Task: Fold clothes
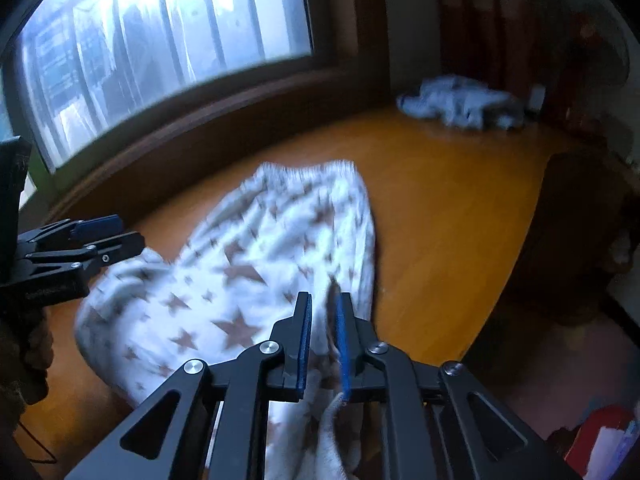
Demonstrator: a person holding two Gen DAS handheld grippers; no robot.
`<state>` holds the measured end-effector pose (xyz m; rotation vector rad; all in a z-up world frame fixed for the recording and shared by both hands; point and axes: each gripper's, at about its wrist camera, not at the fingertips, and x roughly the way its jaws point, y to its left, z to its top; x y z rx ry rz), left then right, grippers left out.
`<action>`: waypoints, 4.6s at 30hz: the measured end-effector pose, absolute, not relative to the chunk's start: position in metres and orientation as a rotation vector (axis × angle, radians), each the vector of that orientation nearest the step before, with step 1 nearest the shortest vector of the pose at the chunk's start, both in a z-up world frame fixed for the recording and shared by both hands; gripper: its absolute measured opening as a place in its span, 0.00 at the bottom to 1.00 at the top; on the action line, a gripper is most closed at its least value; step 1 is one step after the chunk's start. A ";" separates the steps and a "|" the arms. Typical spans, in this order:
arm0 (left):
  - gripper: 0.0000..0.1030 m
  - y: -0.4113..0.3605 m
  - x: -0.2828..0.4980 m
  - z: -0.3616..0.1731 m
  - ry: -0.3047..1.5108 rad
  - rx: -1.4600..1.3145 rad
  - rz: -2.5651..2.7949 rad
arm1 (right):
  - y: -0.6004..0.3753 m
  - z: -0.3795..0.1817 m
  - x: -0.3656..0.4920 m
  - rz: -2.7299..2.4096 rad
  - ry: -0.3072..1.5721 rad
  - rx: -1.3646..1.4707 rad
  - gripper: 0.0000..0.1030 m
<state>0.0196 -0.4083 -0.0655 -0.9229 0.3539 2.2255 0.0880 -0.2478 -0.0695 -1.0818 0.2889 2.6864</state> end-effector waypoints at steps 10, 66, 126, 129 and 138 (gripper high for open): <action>0.65 -0.389 -0.002 -0.111 0.430 -1.047 2.191 | -0.258 -0.100 0.049 2.631 0.211 -1.208 0.19; 0.42 -0.409 0.123 -0.102 0.539 -0.915 2.015 | -0.302 -0.092 0.173 2.830 0.008 -1.108 0.20; 0.57 -0.362 -0.061 -0.079 0.202 -1.148 2.467 | -0.180 -0.059 -0.043 3.086 0.395 -1.298 0.39; 0.59 -0.355 -0.080 -0.107 0.223 -1.267 2.485 | -0.196 -0.072 -0.066 3.114 0.261 -1.367 0.39; 0.67 -0.371 -0.054 -0.112 -0.033 -1.452 2.574 | -0.159 -0.110 -0.104 3.099 0.492 -1.633 0.39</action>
